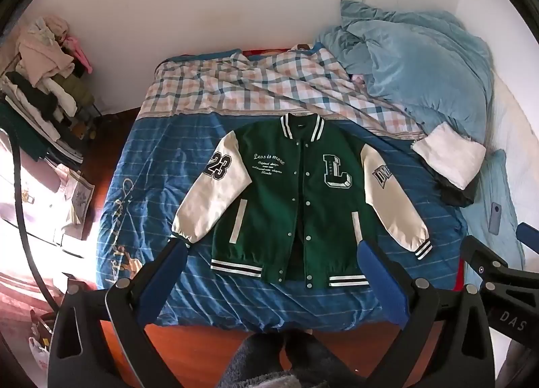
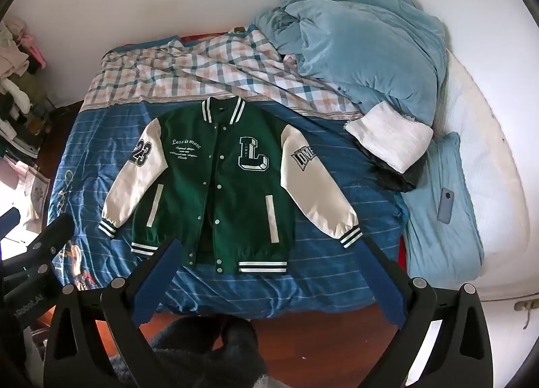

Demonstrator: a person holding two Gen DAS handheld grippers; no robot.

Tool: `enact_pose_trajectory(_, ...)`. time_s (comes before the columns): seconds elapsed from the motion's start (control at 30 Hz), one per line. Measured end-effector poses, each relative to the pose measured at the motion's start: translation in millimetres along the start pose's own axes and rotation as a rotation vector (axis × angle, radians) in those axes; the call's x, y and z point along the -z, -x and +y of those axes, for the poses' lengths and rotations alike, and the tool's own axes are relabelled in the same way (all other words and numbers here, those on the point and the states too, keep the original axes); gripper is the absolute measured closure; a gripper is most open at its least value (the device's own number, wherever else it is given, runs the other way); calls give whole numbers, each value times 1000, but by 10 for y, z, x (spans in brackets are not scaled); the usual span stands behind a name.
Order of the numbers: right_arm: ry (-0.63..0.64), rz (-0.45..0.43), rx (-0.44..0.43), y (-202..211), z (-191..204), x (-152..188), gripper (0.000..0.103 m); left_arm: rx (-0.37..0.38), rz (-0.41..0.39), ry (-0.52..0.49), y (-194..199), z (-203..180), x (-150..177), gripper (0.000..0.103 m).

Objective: Fold large clothes

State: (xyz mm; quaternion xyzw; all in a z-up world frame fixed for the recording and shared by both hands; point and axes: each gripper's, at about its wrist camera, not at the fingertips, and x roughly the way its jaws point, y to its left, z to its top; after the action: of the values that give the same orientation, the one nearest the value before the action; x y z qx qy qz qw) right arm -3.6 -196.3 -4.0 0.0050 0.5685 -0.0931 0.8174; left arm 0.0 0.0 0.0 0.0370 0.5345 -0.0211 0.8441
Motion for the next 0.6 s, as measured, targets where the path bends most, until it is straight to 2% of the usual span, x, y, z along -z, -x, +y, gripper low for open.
enact_pose_trajectory(0.6,4,-3,-7,12,27,-4,0,2,-11,0,-21,10,-7,0)
